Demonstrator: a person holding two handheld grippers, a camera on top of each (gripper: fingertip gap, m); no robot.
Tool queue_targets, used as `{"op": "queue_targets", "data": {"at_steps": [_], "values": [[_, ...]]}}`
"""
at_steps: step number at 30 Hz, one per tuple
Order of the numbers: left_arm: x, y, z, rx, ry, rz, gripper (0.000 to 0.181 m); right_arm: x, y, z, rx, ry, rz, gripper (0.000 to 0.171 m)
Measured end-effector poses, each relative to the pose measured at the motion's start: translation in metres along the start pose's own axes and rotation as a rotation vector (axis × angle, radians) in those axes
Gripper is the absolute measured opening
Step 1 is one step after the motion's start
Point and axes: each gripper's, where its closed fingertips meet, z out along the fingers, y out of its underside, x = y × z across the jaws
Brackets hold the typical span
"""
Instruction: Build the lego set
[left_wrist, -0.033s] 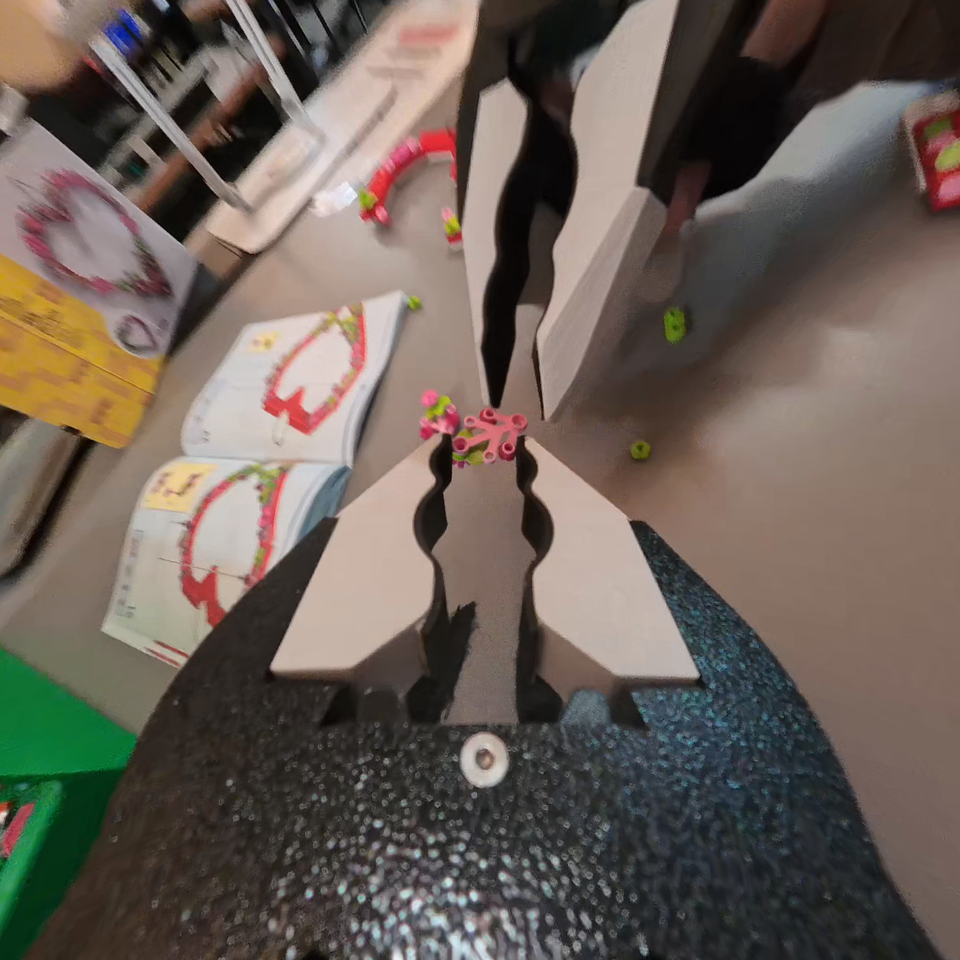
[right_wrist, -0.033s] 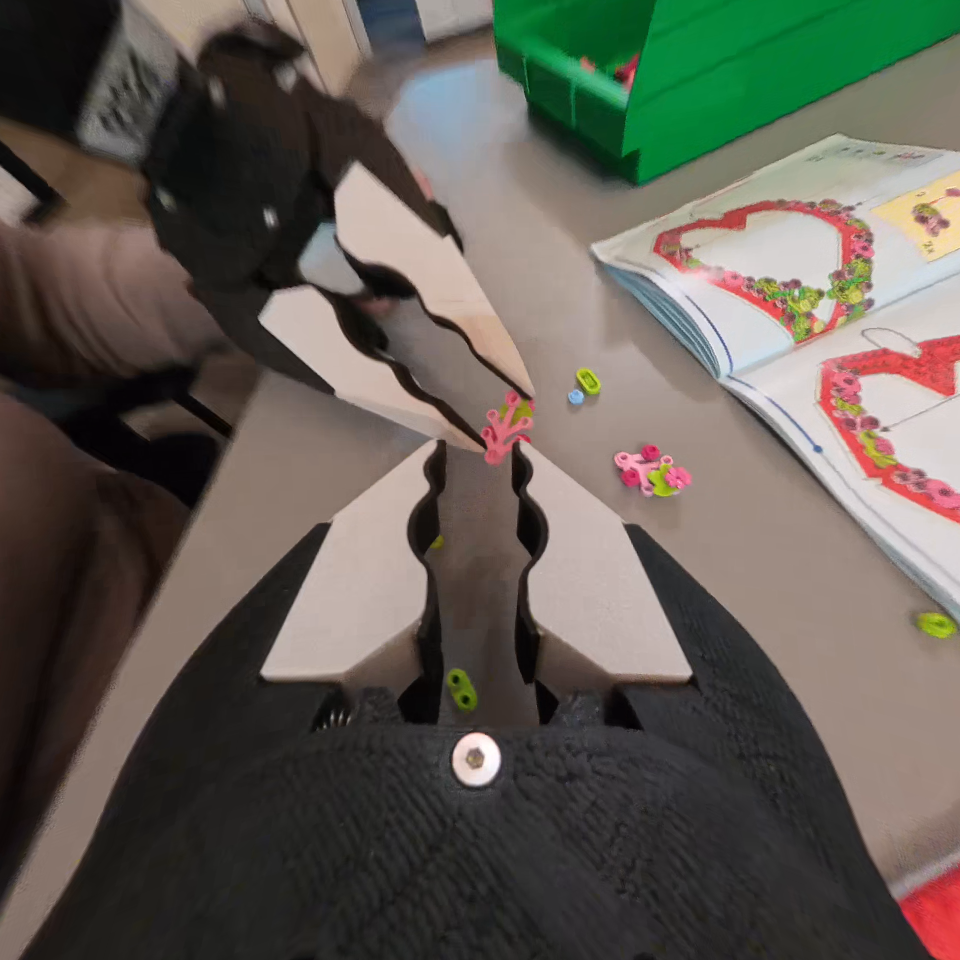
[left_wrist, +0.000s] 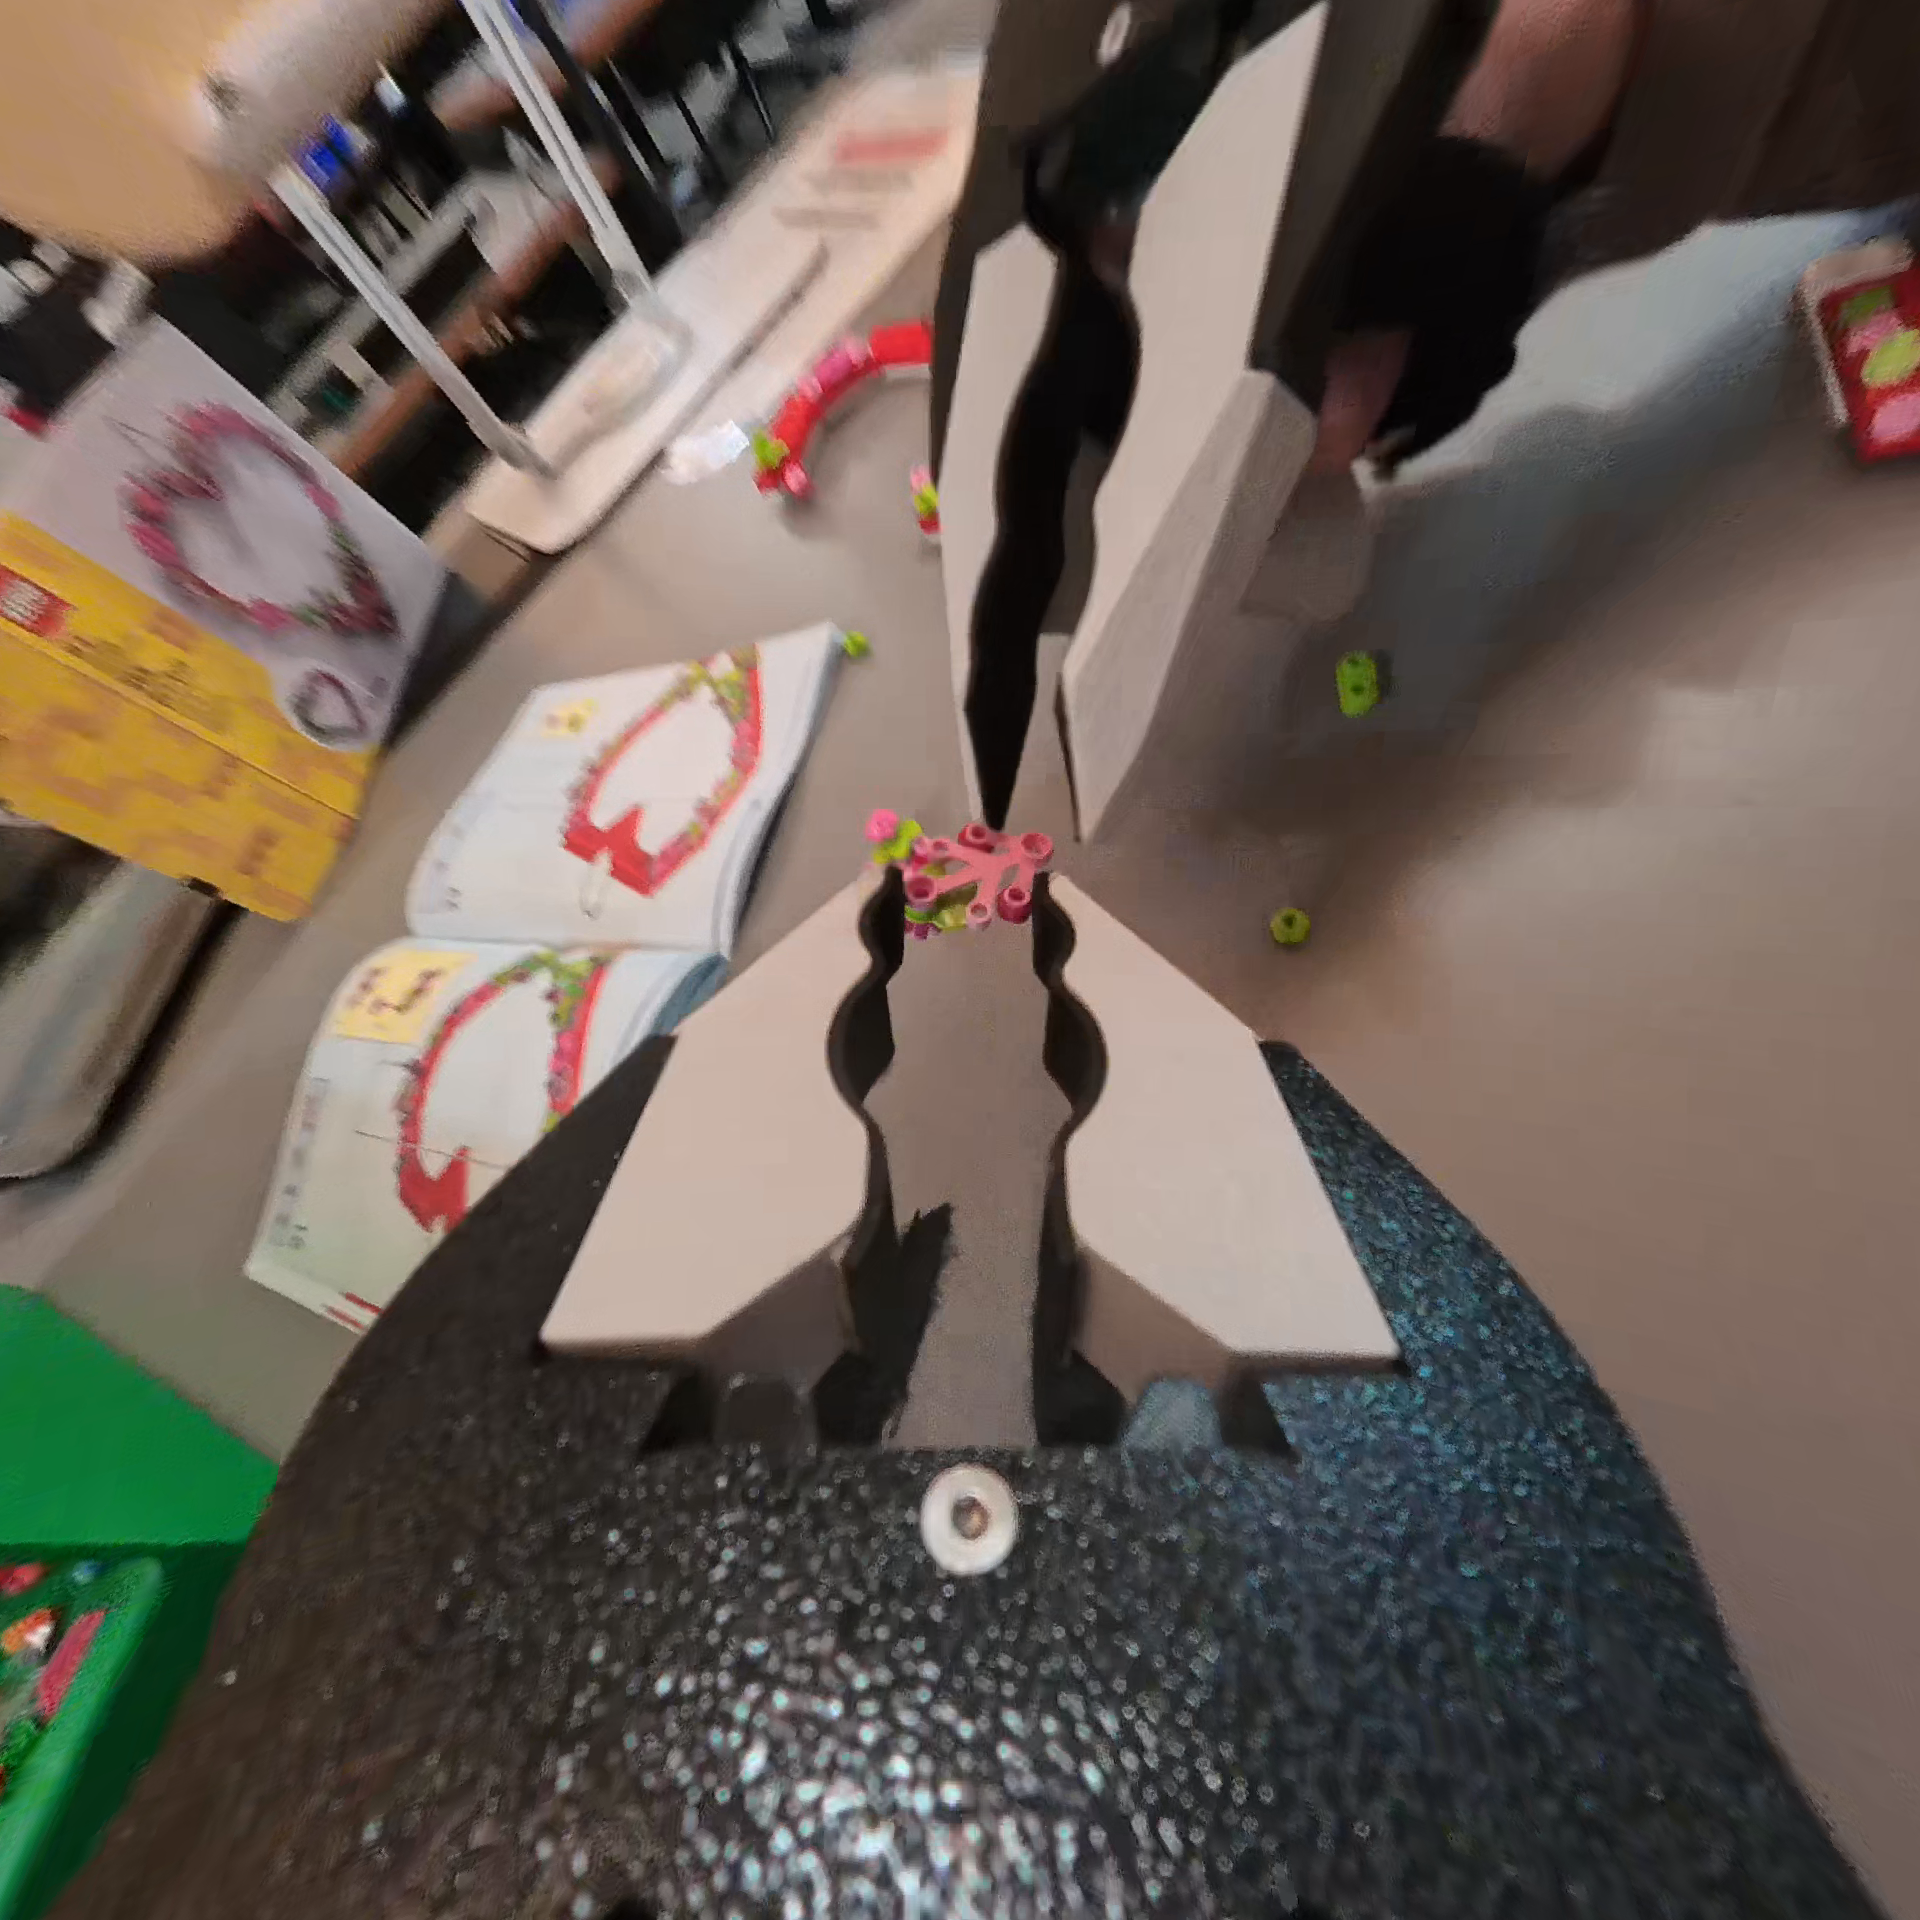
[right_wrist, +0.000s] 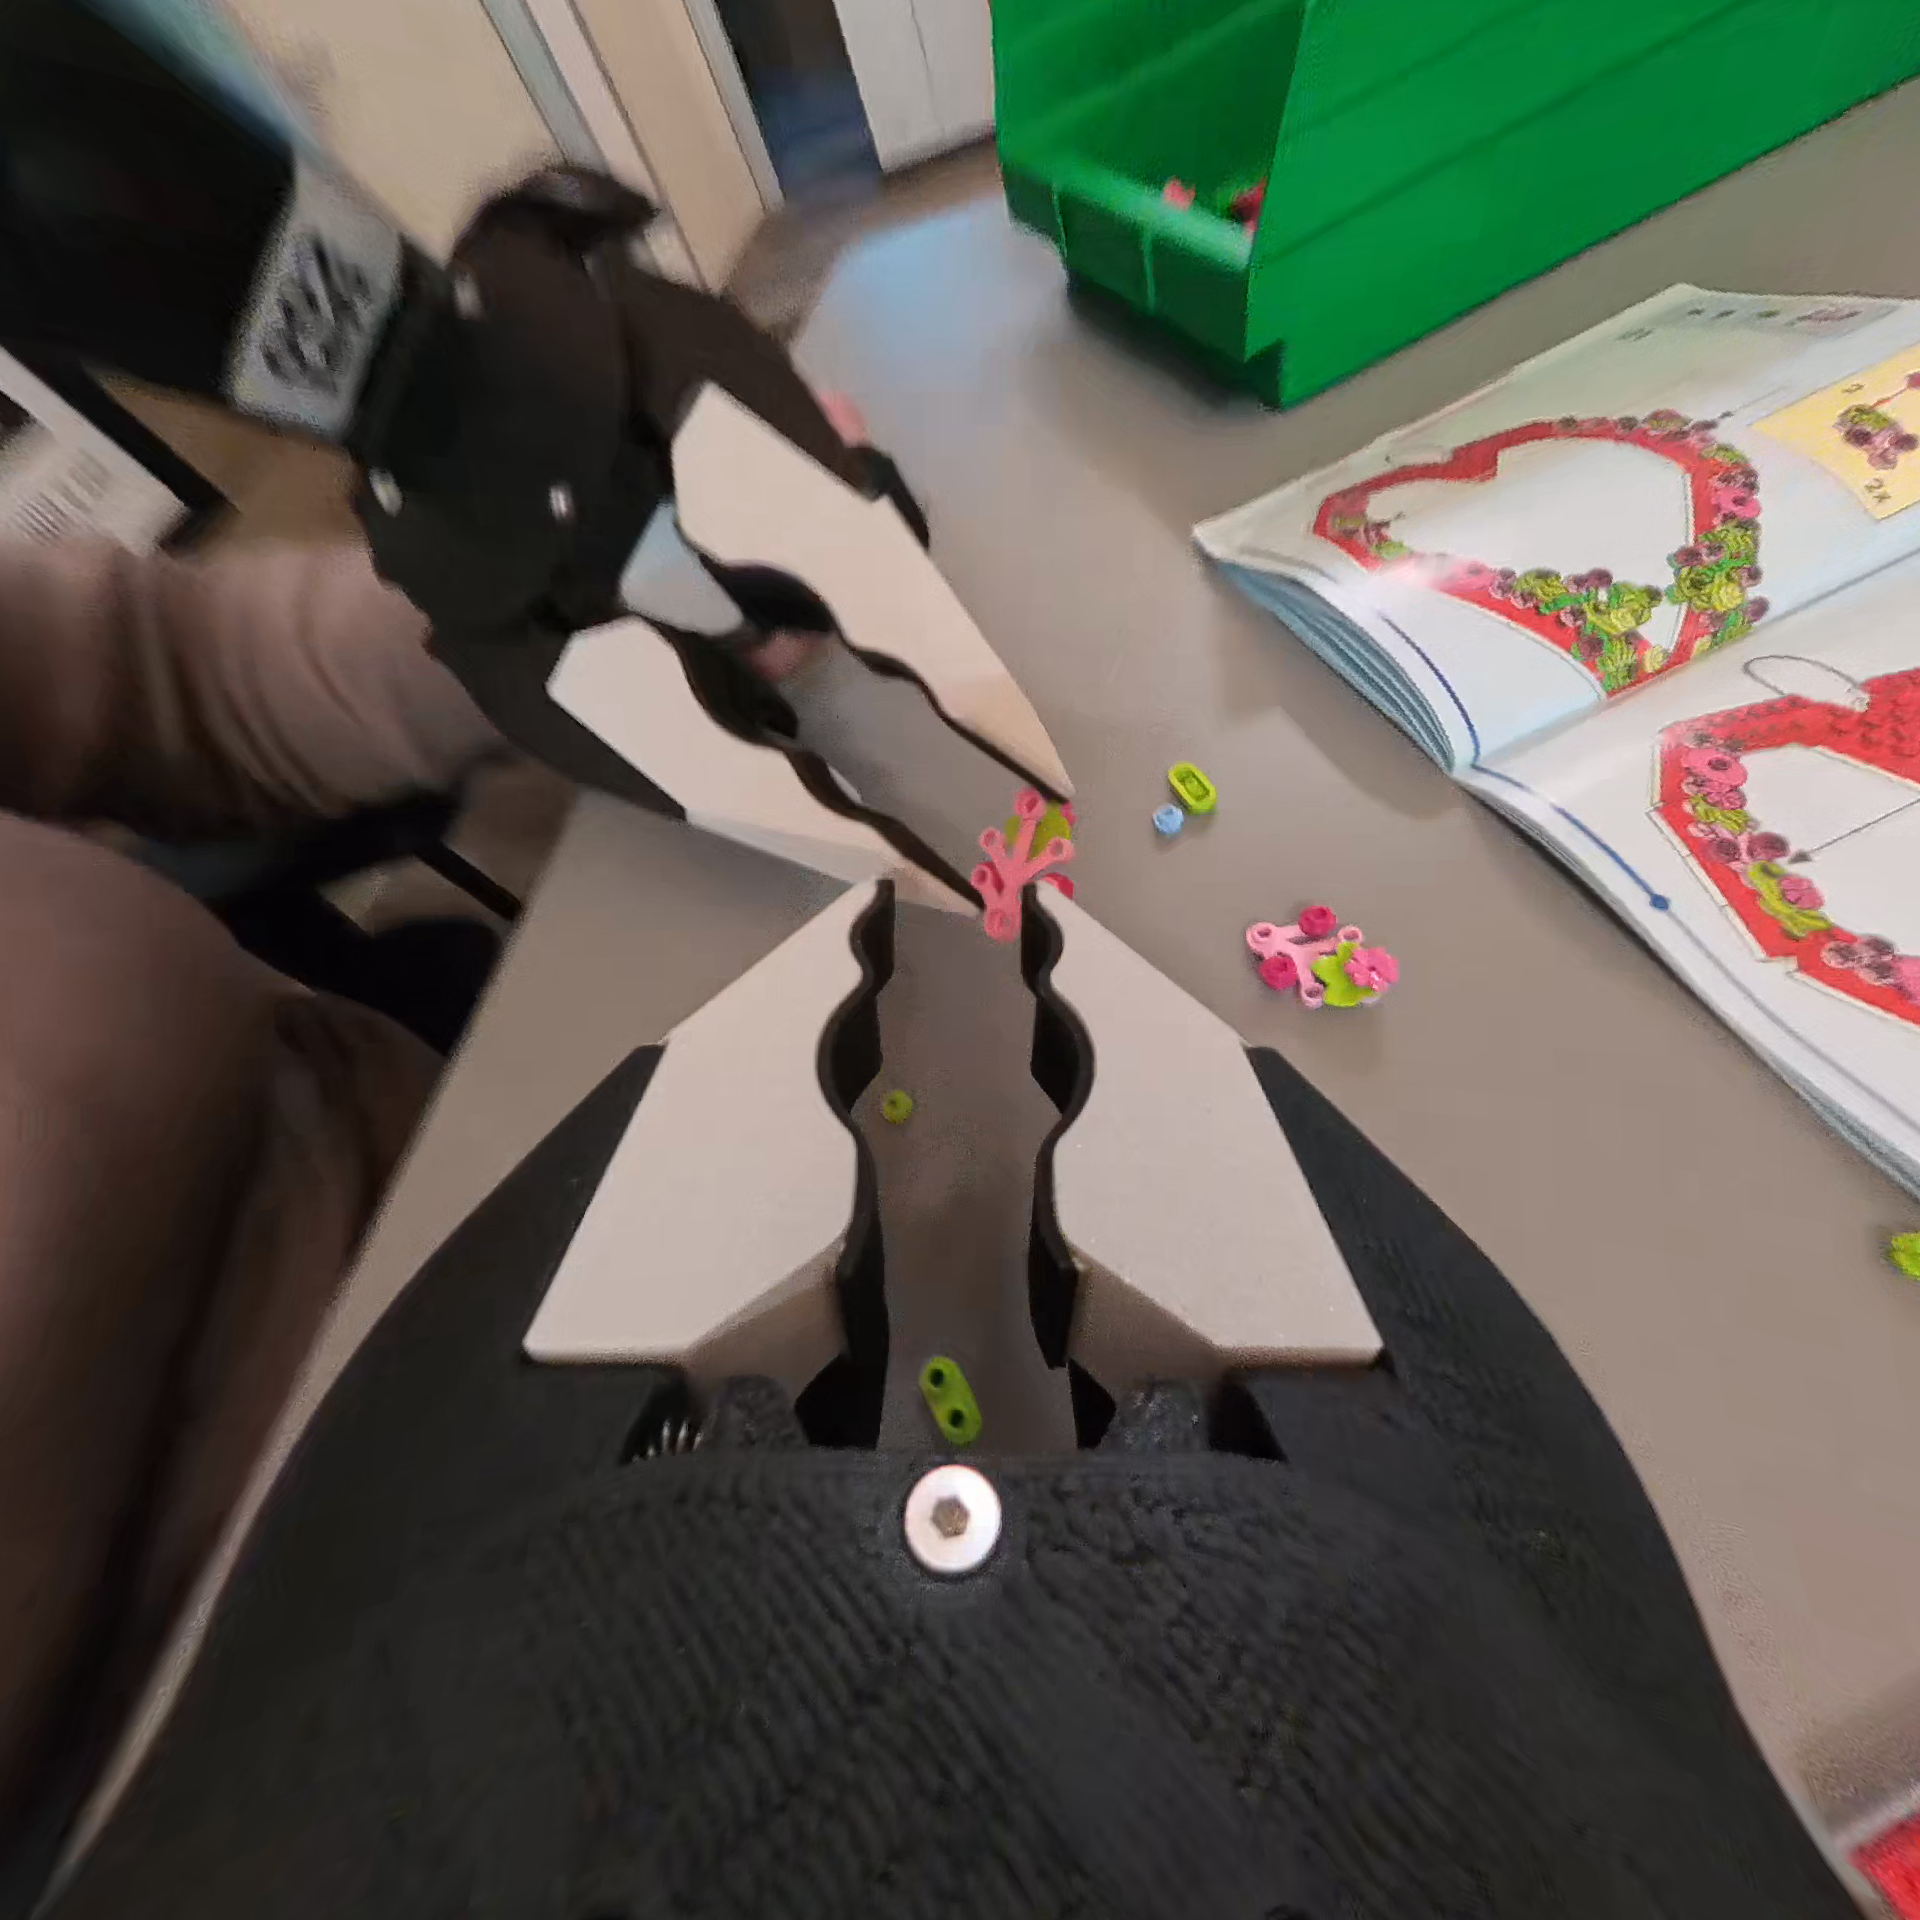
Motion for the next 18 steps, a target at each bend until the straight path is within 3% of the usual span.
{"op": "queue_targets", "data": {"at_steps": [9, 13, 18], "values": [[-0.012, -0.028, -0.013, 0.142, -0.180, 0.148, 0.022, 0.007, -0.018, -0.014, 0.131, -0.040, 0.163, 0.025], [-0.011, -0.032, -0.015, 0.174, -0.182, 0.141, 0.022, 0.001, -0.023, -0.015, 0.175, -0.114, 0.220, 0.009], [-0.010, -0.032, -0.015, 0.200, -0.179, 0.127, 0.022, 0.000, -0.022, -0.016, 0.164, -0.110, 0.165, 0.003]]}}
